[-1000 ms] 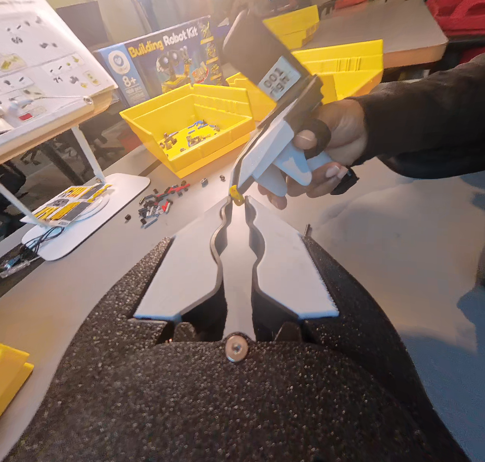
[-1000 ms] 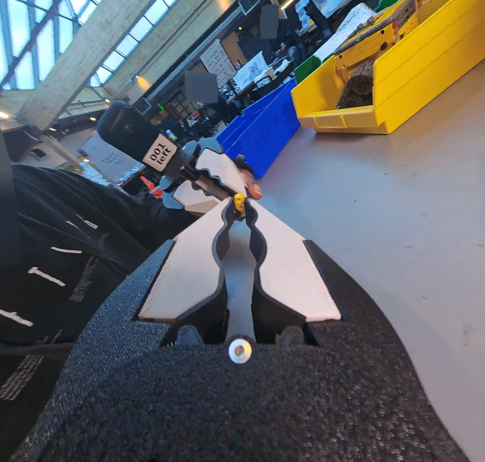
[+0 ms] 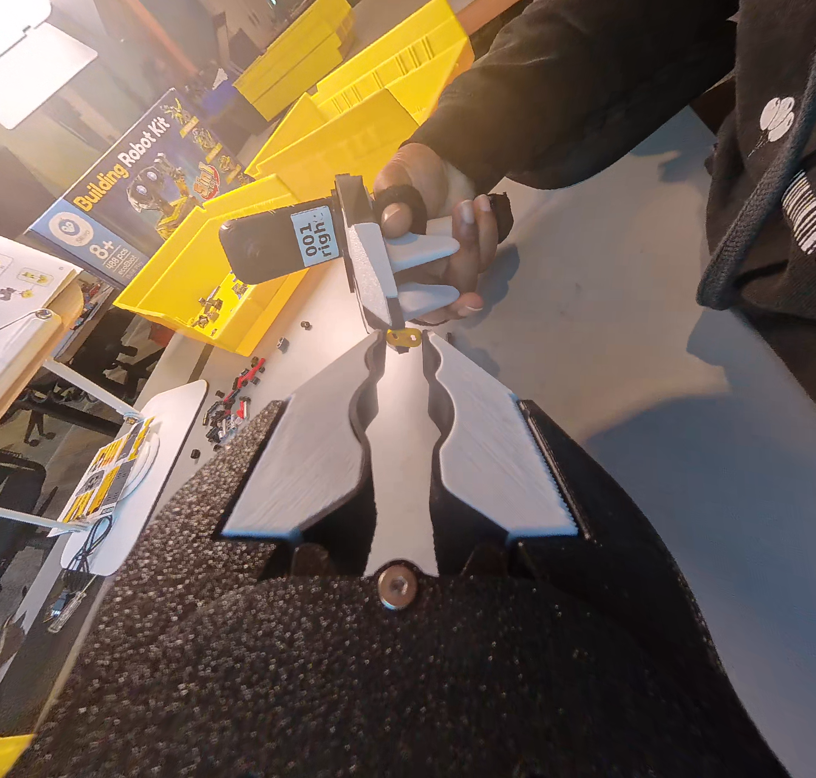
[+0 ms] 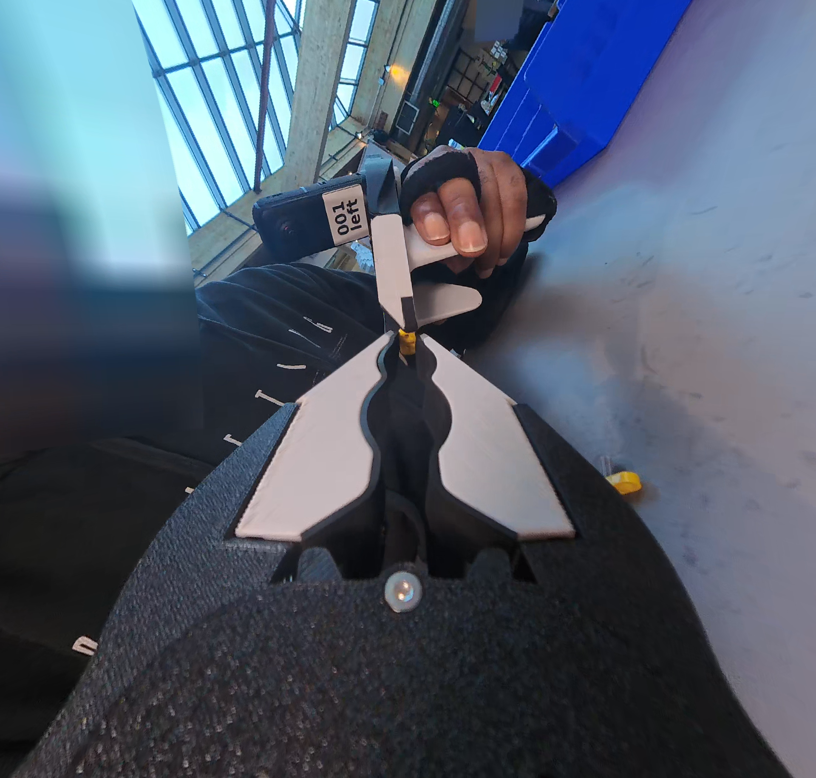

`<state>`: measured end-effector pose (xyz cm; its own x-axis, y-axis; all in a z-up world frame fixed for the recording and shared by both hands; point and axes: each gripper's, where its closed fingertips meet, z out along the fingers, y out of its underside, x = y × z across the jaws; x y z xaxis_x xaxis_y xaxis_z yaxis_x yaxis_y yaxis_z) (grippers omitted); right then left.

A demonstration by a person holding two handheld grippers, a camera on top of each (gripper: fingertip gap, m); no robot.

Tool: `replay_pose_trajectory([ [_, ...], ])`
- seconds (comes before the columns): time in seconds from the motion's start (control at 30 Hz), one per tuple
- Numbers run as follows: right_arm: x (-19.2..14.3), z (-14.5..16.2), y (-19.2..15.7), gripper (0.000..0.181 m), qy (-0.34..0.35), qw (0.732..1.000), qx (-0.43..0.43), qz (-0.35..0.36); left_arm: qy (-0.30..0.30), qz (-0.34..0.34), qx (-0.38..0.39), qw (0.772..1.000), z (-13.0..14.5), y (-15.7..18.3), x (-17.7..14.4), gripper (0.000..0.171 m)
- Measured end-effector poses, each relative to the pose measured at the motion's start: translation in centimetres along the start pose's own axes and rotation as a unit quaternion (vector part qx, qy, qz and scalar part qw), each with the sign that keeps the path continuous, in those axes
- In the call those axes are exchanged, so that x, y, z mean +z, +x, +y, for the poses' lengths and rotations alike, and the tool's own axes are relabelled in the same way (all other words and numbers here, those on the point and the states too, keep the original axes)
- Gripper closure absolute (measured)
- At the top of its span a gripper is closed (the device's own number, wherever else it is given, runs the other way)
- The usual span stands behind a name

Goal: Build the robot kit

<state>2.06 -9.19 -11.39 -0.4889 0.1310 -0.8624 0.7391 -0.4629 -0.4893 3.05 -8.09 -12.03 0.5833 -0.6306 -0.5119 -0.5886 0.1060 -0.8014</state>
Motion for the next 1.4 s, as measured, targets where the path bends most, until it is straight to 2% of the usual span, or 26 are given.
replay_pose_trajectory([
  [0.27,0.0,0.1,0.1,0.174,-0.003,1.000,-0.013,0.011,-0.002,0.016,-0.026,1.000,0.1,0.2,0.0,0.157],
  [0.33,-0.3,-0.7,0.1,0.173,0.008,0.998,-0.053,0.030,0.005,0.012,-0.068,0.998,0.1,-0.5,0.0,0.157],
  [0.4,-1.0,-1.5,-0.6,0.164,0.008,0.989,-0.136,0.059,0.014,0.004,-0.132,0.991,0.3,-1.6,-0.3,0.157],
  [0.47,-2.5,-1.9,0.3,0.158,-0.031,0.955,-0.248,0.159,0.025,-0.010,-0.194,0.981,0.9,-3.1,-0.7,0.157],
  [0.57,-5.6,0.1,3.0,0.157,-0.169,0.862,-0.370,0.304,0.052,-0.010,-0.282,0.958,1.3,-4.6,-1.3,0.157],
  [0.63,-7.1,2.2,4.5,0.157,-0.246,0.819,-0.386,0.346,0.058,-0.002,-0.317,0.947,1.7,-4.8,-1.2,0.157],
  [0.7,-7.5,3.7,5.9,0.157,-0.285,0.800,-0.382,0.364,0.055,0.007,-0.331,0.942,2.1,-4.5,-0.8,0.157],
  [0.8,-7.2,4.8,7.4,0.159,-0.311,0.794,-0.374,0.365,0.050,0.021,-0.332,0.942,2.3,-3.7,-0.3,0.157],
  [0.9,-6.6,4.6,7.6,0.164,-0.301,0.800,-0.369,0.365,0.044,0.030,-0.326,0.944,2.3,-3.2,0.0,0.157],
  [0.97,-6.5,4.6,7.9,0.175,-0.308,0.791,-0.379,0.369,0.043,0.034,-0.326,0.944,2.3,-3.0,0.0,0.157],
  [1.07,-6.4,4.5,7.9,0.176,-0.304,0.789,-0.386,0.368,0.045,0.039,-0.328,0.943,2.2,-2.9,0.0,0.157],
  [1.17,-6.0,2.8,6.7,0.175,-0.250,0.805,-0.402,0.358,0.053,0.044,-0.325,0.943,1.9,-2.8,-0.1,0.157],
  [1.27,-5.4,-0.1,3.6,0.176,-0.179,0.811,-0.438,0.345,0.064,0.049,-0.314,0.946,1.3,-2.7,-0.3,0.157],
  [1.4,-4.4,-0.7,1.4,0.175,-0.144,0.821,-0.455,0.314,0.067,0.053,-0.294,0.952,1.0,-2.2,-0.1,0.157],
])
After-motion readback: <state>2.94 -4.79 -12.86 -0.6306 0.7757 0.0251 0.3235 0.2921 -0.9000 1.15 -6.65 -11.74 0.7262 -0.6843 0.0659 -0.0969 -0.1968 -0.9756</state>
